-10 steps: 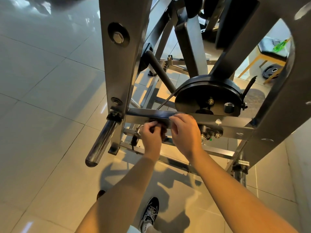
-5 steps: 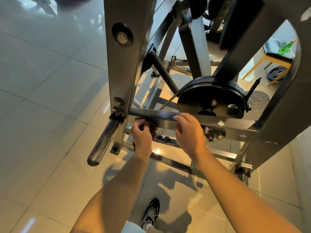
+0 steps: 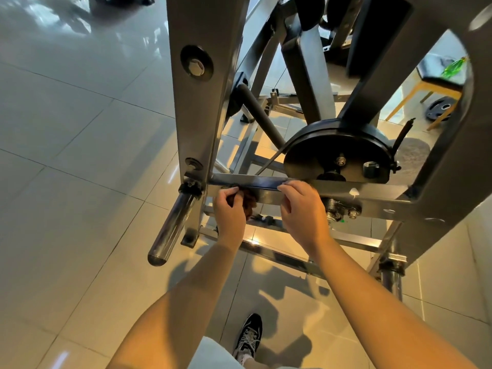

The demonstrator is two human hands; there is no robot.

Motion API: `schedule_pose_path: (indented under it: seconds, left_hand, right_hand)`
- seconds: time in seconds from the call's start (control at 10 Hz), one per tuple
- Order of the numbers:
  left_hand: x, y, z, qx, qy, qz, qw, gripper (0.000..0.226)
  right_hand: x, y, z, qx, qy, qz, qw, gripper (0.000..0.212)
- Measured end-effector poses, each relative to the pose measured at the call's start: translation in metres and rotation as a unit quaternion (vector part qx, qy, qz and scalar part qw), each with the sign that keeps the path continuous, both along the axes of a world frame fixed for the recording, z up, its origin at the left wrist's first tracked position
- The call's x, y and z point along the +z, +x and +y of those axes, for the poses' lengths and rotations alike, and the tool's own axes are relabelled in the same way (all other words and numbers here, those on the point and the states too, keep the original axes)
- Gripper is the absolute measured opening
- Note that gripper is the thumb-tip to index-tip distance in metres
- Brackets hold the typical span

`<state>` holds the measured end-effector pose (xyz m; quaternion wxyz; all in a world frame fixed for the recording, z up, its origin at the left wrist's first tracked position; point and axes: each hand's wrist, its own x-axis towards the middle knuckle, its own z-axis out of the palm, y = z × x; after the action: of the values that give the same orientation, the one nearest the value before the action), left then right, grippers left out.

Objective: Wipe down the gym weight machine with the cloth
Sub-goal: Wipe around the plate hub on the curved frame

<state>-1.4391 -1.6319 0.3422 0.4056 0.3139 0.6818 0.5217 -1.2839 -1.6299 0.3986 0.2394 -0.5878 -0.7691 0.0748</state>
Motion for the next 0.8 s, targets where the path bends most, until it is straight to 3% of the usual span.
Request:
schedule_pose_path:
  seconds: [0.1, 0.3, 0.4, 0.5, 0.6, 0.7, 0.8]
  left_hand:
    - [0.008, 0.003, -0.001, -0.068, 0.064, 0.114, 0.989, 0.007]
    - [0.009, -0.029, 0.008, -0.075, 0.059, 0.183, 0.978, 0.024]
    - [0.028, -0.011, 0.023, -0.226, 0.086, 0.166, 0.956, 0.027]
    - [0.050, 0.036, 0.031, -0.361, 0.155, 0.173, 0.903, 0.030]
    - [0.050, 0.044, 0.047, -0.412, 0.191, 0.228, 0.861, 0.039]
    - [0.045, 0.003, 0.061, -0.437, 0.143, 0.288, 0.840, 0.040]
    - [0.022, -0.029, 0.071, -0.405, 0.111, 0.270, 0.867, 0.025]
  right_hand:
    - [0.000, 0.000, -0.001, 0.007, -0.014, -0.012, 1.000, 0.026]
    - [0.011, 0.017, -0.002, -0.125, -0.075, 0.006, 0.989, 0.033]
    - [0.013, 0.017, -0.006, -0.149, -0.072, 0.030, 0.986, 0.033]
    - [0.022, 0.008, -0.006, -0.208, -0.049, 0.084, 0.973, 0.034]
    - [0.028, 0.005, -0.003, -0.248, -0.060, 0.095, 0.962, 0.034]
    - [0.022, 0.000, -0.001, -0.241, -0.075, 0.044, 0.967, 0.032]
    - [0.017, -0.012, -0.001, -0.262, -0.079, 0.025, 0.961, 0.035]
